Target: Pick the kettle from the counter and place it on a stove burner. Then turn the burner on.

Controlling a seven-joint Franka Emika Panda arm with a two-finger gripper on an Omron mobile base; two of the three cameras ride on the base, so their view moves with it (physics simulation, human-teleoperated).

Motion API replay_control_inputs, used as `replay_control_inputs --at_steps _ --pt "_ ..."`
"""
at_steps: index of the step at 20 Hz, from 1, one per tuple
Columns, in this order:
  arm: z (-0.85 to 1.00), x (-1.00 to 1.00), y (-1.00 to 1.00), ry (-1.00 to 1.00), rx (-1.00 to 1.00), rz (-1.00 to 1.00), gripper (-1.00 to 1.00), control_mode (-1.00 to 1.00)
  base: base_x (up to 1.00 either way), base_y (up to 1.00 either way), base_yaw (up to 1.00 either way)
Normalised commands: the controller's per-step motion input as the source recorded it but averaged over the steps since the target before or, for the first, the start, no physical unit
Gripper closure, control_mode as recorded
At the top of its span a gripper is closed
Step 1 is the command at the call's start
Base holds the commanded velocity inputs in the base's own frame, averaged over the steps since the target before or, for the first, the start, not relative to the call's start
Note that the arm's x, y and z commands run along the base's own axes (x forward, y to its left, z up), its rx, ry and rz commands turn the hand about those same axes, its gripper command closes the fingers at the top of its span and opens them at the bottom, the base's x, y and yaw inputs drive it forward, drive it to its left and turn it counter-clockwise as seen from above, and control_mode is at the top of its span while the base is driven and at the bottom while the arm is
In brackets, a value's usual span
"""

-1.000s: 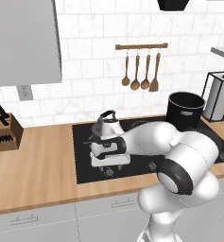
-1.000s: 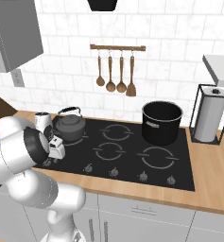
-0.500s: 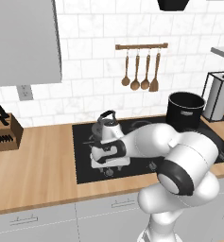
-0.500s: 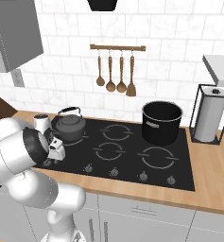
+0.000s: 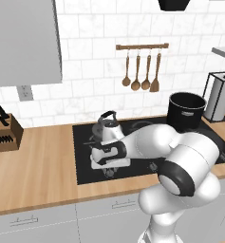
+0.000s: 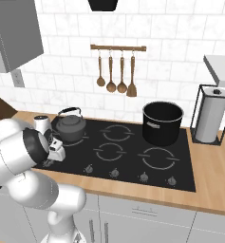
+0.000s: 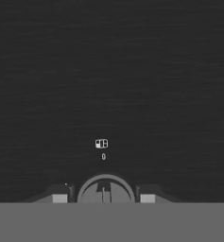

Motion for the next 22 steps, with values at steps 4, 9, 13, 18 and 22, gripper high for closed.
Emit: replay_control_inputs --at_steps 4,9,13,18,22 --pt "-0.02 0.00 0.00 -0.01 0.00 0.00 1.00 -1.00 0.00 0.00 0.00" --pt "-0.01 -0.06 0.00 -0.04 0.00 0.12 1.00 -1.00 0.00 0.00 0.00" --pt "0.00 -0.21 0.00 -0.16 0.00 0.48 1.00 -1.00 0.00 0.00 0.00" --pt "0.00 -0.19 0.00 -0.16 -0.01 0.62 1.00 -1.00 0.00 0.00 0.00" --pt "0.00 -0.03 0.00 -0.09 -0.01 0.62 1.00 -1.00 0.00 0.00 0.00"
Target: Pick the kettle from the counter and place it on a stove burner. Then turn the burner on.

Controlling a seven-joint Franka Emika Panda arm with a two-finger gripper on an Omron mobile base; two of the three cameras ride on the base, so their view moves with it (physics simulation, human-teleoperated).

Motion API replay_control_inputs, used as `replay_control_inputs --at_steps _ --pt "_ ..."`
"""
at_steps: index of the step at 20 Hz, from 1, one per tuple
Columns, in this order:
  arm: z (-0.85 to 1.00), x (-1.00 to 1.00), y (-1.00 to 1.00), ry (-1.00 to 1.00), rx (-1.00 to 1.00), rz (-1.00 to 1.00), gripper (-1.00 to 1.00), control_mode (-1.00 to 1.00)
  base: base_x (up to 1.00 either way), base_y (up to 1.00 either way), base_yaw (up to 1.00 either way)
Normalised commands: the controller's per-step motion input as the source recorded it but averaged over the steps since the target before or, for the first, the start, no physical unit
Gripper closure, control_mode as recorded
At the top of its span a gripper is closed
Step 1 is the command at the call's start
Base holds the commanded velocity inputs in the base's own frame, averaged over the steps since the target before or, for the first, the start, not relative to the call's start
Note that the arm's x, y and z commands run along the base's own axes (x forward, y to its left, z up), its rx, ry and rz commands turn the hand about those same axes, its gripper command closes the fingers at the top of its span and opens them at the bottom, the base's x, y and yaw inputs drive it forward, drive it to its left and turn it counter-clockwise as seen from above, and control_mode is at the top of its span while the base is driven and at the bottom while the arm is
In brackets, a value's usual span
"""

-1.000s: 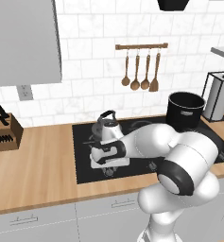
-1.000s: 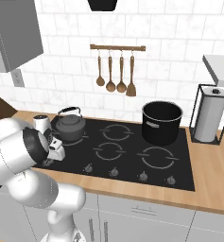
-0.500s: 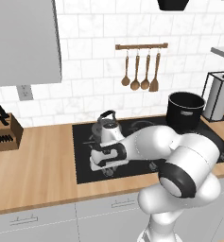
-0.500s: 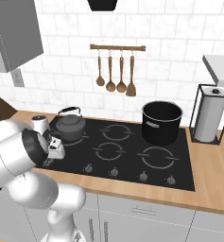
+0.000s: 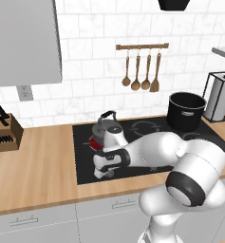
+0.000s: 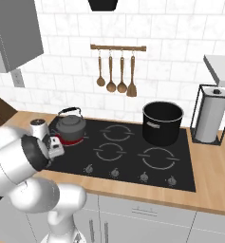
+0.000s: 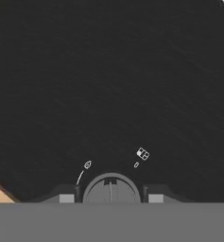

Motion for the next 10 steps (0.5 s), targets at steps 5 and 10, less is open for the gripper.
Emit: replay_control_inputs --at_steps 5,10 --pt "0.00 0.00 0.01 -0.03 -0.02 0.57 1.00 -1.00 0.00 0.00 0.00" --pt "0.00 0.00 0.02 0.00 -0.01 0.35 1.00 -1.00 0.00 0.00 0.00"
